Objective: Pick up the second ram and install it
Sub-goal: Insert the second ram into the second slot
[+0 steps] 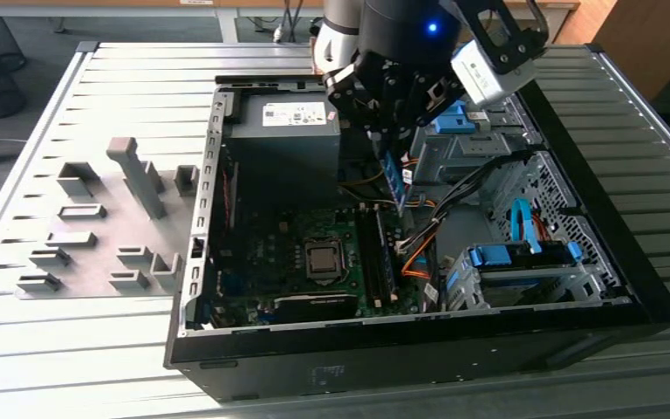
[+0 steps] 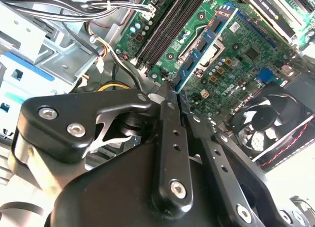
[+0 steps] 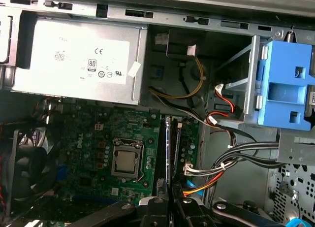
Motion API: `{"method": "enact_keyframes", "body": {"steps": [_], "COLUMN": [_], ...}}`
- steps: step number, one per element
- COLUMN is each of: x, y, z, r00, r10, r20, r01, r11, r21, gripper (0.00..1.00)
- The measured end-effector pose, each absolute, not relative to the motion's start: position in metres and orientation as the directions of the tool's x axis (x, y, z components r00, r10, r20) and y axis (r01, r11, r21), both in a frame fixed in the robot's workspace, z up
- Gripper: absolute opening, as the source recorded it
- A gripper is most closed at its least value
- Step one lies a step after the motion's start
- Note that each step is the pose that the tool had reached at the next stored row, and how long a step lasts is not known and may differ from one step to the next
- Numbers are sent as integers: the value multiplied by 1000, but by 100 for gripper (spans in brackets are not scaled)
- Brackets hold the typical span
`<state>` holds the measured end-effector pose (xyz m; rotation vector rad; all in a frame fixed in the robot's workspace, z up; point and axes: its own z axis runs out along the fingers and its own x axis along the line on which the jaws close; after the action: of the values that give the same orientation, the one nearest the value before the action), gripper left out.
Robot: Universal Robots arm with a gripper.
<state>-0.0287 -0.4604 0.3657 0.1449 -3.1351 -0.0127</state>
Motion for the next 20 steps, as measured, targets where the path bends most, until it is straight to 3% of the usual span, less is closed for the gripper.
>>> {"method": "enact_keyframes", "body": {"steps": [6,20], "x": [-29,-29], "y": [-460,-461], "z": [361,341], "r00": [-1000,-999], "r10": [-13,-34], "r20": [3,10], "r01": [-12,-34], "r11": [1000,999], "r21": [8,8], "gripper": [14,14]}}
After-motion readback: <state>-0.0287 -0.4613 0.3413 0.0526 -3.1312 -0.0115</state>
